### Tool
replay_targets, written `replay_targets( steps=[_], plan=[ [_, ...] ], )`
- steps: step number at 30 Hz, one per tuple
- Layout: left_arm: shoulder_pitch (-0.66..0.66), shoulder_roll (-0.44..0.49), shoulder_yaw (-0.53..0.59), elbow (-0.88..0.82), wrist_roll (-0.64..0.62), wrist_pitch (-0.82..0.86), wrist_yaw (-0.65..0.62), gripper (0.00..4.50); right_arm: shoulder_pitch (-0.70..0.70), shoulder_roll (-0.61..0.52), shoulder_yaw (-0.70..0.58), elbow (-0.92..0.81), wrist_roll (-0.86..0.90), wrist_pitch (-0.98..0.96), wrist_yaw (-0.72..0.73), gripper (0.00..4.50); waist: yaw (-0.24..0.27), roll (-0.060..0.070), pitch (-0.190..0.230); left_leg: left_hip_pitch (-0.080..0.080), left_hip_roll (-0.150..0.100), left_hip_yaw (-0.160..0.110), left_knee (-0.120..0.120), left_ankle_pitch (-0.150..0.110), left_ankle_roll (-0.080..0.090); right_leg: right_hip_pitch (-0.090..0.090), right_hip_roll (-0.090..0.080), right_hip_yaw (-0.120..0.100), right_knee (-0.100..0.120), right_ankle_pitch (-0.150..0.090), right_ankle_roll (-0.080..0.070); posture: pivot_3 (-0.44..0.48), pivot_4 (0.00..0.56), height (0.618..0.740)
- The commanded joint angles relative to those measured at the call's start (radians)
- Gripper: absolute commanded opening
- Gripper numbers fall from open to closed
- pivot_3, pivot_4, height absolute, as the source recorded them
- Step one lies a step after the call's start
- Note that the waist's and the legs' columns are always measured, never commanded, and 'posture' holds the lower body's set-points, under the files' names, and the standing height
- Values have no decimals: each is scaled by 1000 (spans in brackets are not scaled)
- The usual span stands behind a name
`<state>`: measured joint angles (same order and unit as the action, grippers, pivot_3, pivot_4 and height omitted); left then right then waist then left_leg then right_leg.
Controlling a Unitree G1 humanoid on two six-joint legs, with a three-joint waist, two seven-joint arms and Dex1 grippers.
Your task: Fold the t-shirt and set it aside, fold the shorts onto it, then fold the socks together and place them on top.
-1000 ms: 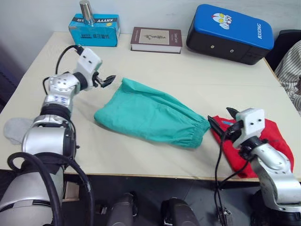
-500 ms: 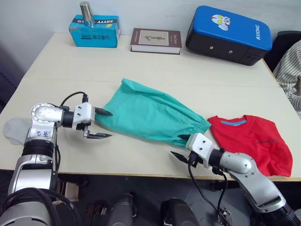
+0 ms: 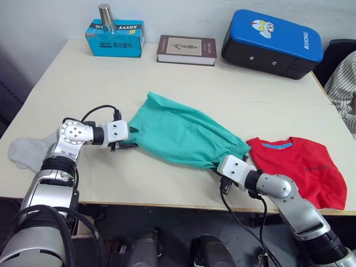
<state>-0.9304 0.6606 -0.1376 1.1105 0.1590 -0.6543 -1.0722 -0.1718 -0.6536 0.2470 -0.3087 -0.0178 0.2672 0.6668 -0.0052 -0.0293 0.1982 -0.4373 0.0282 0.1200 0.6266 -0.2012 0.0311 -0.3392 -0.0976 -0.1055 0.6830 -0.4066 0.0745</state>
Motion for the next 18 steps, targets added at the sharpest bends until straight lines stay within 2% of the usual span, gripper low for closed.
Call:
replay_targets(
  steps=[1,2,3,6,10,13,15,18],
  plan=[
    [68,6,2,-7,-43,43,-121,1446,-9,-18,-9,35,0,-81,46,0,0,0,0,0,0,0,0,0,0,0,0,0,0,0,0,0,150,740],
    [98,9,19,-40,-79,63,-153,1057,-12,-25,-14,52,9,-117,67,0,-2,0,0,0,0,0,0,0,0,0,0,0,0,0,0,0,150,740],
    [132,15,35,-82,-112,82,-170,868,-12,-33,-17,65,20,-155,94,0,-8,2,-1,0,0,0,0,0,0,0,0,0,0,0,0,0,150,740],
    [298,64,79,-315,-200,154,-197,6,-6,-64,-30,104,59,-270,183,0,-25,2,-1,0,0,0,-1,-1,-1,0,0,0,0,0,0,0,150,740],
    [591,153,164,-690,-294,283,-155,6,14,-107,-71,152,123,-358,281,0,-40,3,-1,3,1,0,-4,-1,-2,1,0,1,-2,0,0,0,150,740],
    [806,195,250,-937,-364,378,-106,6,31,-139,-90,203,136,-430,327,0,-46,5,0,11,1,0,-8,-2,-2,10,0,1,-7,0,0,0,150,740],
    [901,205,289,-1057,-395,435,-72,6,37,-146,-97,228,143,-463,341,0,-46,5,0,17,1,-1,-13,-6,1,17,0,0,-13,0,0,0,150,740],
    [1006,193,337,-1193,-411,518,6,6,43,-150,-103,259,144,-461,343,0,-32,5,0,17,1,-1,-14,-6,2,17,0,1,-17,0,-1,0,150,740]
  ],
)
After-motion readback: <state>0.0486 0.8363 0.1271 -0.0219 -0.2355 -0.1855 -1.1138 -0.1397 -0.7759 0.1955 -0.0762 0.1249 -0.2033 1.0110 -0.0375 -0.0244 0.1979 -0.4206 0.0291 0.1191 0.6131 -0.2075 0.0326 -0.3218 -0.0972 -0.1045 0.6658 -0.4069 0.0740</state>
